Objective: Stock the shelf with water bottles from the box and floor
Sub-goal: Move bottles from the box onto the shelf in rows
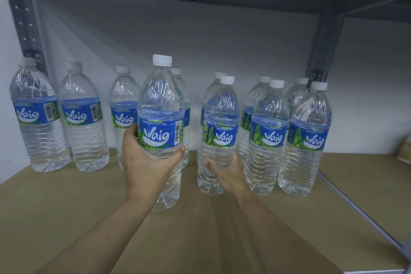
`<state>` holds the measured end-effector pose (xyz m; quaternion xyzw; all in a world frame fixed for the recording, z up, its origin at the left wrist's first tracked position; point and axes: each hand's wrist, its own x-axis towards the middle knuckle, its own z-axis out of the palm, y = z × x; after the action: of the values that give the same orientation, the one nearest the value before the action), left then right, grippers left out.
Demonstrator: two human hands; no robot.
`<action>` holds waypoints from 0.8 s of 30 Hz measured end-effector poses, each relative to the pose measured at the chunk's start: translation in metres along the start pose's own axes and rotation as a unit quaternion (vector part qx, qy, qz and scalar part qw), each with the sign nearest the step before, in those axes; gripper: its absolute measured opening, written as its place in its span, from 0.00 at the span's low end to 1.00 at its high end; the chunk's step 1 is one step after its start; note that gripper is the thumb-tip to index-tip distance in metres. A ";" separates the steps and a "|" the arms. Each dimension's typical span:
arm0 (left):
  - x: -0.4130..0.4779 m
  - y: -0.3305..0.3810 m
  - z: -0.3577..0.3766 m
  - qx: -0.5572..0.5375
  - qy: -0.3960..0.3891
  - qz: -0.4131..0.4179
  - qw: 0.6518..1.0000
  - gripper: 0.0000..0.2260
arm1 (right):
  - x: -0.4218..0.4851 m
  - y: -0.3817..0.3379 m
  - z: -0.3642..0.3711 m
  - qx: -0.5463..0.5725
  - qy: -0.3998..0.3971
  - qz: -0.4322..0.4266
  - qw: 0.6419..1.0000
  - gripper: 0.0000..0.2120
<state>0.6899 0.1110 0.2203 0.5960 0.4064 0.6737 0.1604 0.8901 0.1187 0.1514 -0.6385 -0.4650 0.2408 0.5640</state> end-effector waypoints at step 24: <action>0.016 -0.050 0.048 -0.021 -0.024 -0.014 0.999 0.39 | -0.015 0.043 0.012 -0.110 0.040 -0.070 0.991 0.47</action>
<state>0.7175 0.1701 0.1926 0.6028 0.3963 0.6651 0.1927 0.8874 0.1145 0.1047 -0.6718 -0.5095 0.1224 0.5236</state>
